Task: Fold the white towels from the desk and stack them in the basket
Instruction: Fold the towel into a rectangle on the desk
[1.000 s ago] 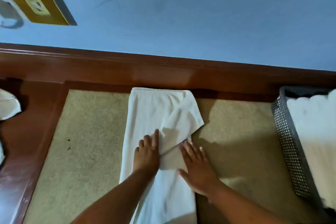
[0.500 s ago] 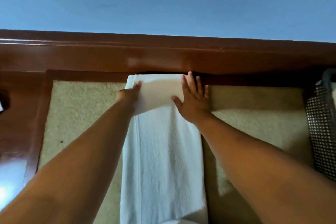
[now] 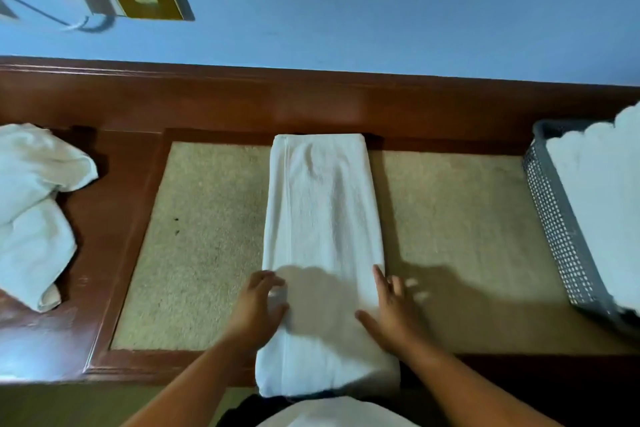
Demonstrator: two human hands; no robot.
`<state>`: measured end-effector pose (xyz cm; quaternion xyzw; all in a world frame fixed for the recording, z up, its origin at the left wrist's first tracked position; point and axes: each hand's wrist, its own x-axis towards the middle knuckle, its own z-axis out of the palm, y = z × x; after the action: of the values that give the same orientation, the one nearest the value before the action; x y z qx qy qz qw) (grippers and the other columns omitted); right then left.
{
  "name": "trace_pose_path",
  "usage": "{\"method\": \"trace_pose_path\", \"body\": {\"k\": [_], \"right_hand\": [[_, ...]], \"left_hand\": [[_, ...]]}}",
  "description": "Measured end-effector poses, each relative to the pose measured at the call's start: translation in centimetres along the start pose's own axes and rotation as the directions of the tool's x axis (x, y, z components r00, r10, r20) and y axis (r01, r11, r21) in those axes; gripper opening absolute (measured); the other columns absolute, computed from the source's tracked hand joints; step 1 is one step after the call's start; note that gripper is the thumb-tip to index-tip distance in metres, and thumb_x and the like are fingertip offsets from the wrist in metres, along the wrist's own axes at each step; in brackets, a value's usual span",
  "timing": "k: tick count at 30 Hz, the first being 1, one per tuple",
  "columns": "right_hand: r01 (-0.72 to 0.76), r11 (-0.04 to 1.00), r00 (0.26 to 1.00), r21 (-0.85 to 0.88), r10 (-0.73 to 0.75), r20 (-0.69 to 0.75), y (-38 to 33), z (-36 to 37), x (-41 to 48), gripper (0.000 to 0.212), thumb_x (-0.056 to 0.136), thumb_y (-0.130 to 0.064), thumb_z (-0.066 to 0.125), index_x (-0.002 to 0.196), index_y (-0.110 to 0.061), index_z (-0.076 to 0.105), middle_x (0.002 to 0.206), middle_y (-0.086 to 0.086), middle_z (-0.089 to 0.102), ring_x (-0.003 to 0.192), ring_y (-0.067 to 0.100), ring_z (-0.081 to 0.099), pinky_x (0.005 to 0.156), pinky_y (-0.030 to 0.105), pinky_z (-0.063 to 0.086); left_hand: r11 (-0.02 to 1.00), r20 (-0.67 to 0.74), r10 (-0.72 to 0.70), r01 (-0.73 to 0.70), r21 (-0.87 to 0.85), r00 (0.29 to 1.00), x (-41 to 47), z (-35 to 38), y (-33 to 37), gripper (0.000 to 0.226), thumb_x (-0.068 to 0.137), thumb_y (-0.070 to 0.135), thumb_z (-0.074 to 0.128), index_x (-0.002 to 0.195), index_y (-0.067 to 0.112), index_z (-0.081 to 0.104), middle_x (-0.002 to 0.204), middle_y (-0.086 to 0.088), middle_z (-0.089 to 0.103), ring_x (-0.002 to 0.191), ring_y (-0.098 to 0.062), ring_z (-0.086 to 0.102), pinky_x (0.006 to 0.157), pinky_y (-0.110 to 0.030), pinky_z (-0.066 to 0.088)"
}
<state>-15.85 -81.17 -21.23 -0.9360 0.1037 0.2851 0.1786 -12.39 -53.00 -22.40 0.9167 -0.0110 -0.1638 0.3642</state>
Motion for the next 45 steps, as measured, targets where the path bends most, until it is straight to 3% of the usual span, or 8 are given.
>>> {"method": "trace_pose_path", "body": {"k": [4,6,9,12,20,26,36,45], "right_hand": [[-0.190,0.953,0.966,0.235,0.225,-0.128,0.8,5.9,-6.8,0.096,0.080,-0.058,0.070,0.155,-0.015,0.028,0.143,0.017,0.040,0.128,0.037,0.046,0.102,0.044,0.043],[-0.257,0.866,0.881,0.429,0.393,-0.265,0.7,8.8,-9.1,0.078,0.073,-0.048,0.079,0.131,-0.006,0.051,0.127,0.022,0.050,0.117,0.041,0.049,0.096,0.046,0.044],[-0.450,0.525,0.747,0.722,0.665,-0.018,0.1,11.5,-11.0,0.053,0.069,-0.030,0.090,0.104,-0.012,0.055,0.120,0.019,0.053,0.116,0.037,0.049,0.095,0.043,0.047],[-0.503,0.303,0.731,0.809,0.649,0.211,0.7,12.7,-10.7,0.077,0.044,-0.048,0.097,0.100,-0.021,0.052,0.111,0.009,0.061,0.100,0.027,0.062,0.085,0.040,0.055],[-0.294,0.461,0.916,0.837,0.385,0.110,1.3,11.9,-14.7,0.018,0.083,-0.015,0.081,0.092,-0.018,0.067,0.087,-0.004,0.071,0.069,0.003,0.064,0.051,0.011,0.049],[-0.248,0.452,0.890,0.857,0.456,0.016,0.1,13.4,-19.8,0.040,0.085,-0.032,0.079,0.114,-0.011,0.062,0.101,0.002,0.070,0.082,0.013,0.066,0.064,0.025,0.049],[-0.275,0.439,0.935,0.855,0.330,0.131,-0.9,17.5,-27.4,0.043,0.086,-0.032,0.075,0.121,-0.014,0.058,0.107,0.004,0.070,0.096,0.023,0.069,0.077,0.039,0.058],[-0.120,0.373,0.969,0.920,0.245,0.027,2.4,19.2,-38.1,0.045,0.083,-0.023,0.080,0.120,-0.018,0.055,0.109,0.001,0.069,0.096,0.020,0.069,0.083,0.037,0.058]], "left_hand": [[0.992,0.054,-0.123,0.124,-0.021,0.991,-8.8,0.2,-2.1,0.018,0.082,0.035,0.076,0.090,0.030,0.061,0.101,0.014,0.056,0.080,-0.002,0.061,0.073,-0.026,0.053],[0.952,0.126,-0.305,0.302,0.036,0.944,-11.5,0.8,-3.3,0.039,0.078,0.056,0.068,0.069,0.020,0.057,0.069,0.003,0.062,0.061,-0.005,0.059,0.061,-0.032,0.051],[0.800,0.351,-0.568,0.600,0.023,0.744,-13.8,1.9,-3.5,0.056,0.072,0.073,0.071,0.083,0.018,0.065,0.070,-0.005,0.068,0.058,-0.011,0.062,0.054,-0.027,0.049],[0.574,0.405,-0.614,0.736,-0.359,0.677,-13.2,3.6,-3.9,0.074,0.065,0.063,0.084,0.119,0.017,0.063,0.110,0.000,0.065,0.102,-0.018,0.063,0.081,-0.033,0.051],[0.693,0.396,-0.482,0.617,-0.372,0.781,-17.1,6.7,-6.1,0.064,0.051,0.048,0.089,0.100,0.013,0.070,0.095,-0.005,0.077,0.087,-0.025,0.074,0.083,-0.048,0.061],[0.595,0.408,-0.437,0.598,-0.537,0.801,-20.7,3.6,-4.7,0.036,0.078,0.010,0.084,0.108,0.004,0.064,0.100,-0.015,0.074,0.090,-0.034,0.073,0.081,-0.045,0.060],[0.806,0.137,-0.382,0.403,-0.433,0.914,-30.5,0.0,-4.8,0.052,0.082,0.024,0.082,0.119,0.017,0.047,0.102,-0.004,0.063,0.085,-0.021,0.068,0.062,-0.033,0.056],[0.662,0.011,-0.308,0.223,-0.715,0.951,-43.0,3.2,-3.9,0.094,0.086,0.012,0.078,0.154,0.044,0.021,0.136,0.006,0.053,0.109,-0.022,0.067,0.085,-0.050,0.060]]}}
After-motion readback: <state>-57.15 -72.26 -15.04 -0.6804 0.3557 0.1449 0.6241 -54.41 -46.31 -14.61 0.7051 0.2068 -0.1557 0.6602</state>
